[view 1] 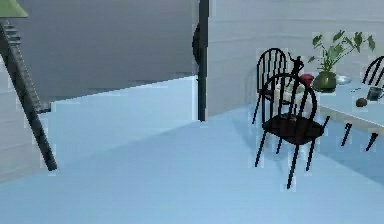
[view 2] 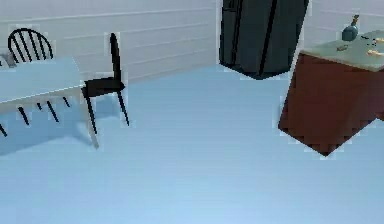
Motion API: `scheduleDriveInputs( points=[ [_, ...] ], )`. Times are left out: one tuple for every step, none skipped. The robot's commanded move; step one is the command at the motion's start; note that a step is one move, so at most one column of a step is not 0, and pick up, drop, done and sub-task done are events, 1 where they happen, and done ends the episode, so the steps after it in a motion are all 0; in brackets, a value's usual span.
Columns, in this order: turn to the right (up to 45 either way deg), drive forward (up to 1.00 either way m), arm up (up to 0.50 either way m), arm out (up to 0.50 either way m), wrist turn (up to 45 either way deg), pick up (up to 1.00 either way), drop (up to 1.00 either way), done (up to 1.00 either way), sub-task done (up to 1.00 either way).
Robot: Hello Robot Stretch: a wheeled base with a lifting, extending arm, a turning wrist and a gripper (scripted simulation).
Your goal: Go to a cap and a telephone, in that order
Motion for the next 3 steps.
scheduleDriveInputs(
  points=[
    [0.0, 1.00, 0.00, 0.00, 0.0, 0.00, 0.00, 0.00, 0.00],
    [-3.0, 0.00, 0.00, 0.00, 0.0, 0.00, 0.00, 0.00, 0.00],
    [-15.0, 0.00, 0.00, 0.00, 0.0, 0.00, 0.00, 0.00, 0.00]
  ],
)
